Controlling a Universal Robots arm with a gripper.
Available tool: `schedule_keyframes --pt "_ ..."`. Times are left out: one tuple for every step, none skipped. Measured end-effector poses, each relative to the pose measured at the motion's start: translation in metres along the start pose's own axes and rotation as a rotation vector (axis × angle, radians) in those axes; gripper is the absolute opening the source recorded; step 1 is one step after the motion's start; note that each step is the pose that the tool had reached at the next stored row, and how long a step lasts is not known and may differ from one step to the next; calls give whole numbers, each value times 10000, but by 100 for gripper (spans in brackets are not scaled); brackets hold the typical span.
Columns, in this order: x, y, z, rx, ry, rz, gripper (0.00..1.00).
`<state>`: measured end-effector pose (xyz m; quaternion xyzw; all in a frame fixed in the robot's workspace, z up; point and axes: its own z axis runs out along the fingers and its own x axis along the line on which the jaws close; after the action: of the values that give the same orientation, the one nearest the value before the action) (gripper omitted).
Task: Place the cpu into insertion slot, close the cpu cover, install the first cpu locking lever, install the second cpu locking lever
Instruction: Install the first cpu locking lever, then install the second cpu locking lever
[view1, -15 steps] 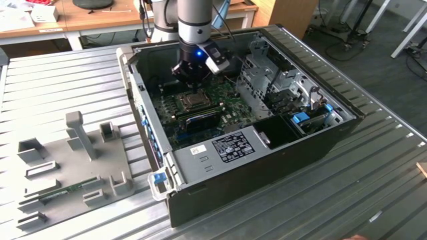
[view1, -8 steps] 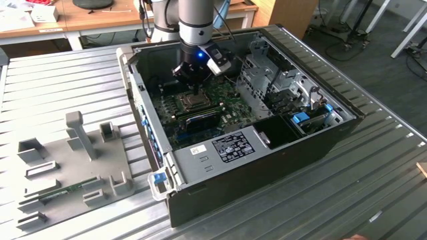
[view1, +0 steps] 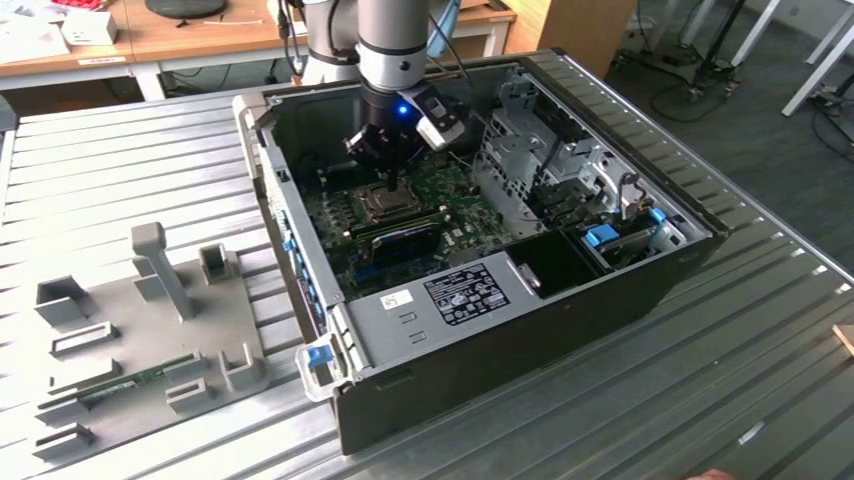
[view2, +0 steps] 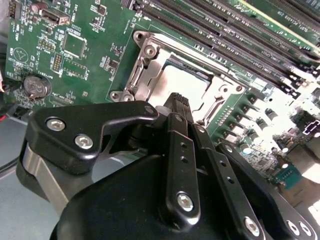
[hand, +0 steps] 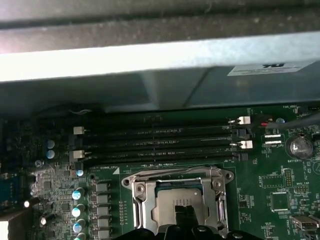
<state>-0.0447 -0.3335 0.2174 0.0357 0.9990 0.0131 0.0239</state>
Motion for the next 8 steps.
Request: schedule_keyframes --pt "-1 0 -10 1 0 -3 10" --pt "-1 0 -22 1 1 -6 10" --pt "-2 0 -33 1 0 -8 10" --pt "-2 0 -40 1 1 -9 10" --pt "-2 1 -39 -2 -1 -9 10" --pt "-2 1 -39 -4 -1 -9 10" --pt "-3 -1 -52 -1 0 -9 10" --pt "-4 -1 -65 -1 0 -9 10"
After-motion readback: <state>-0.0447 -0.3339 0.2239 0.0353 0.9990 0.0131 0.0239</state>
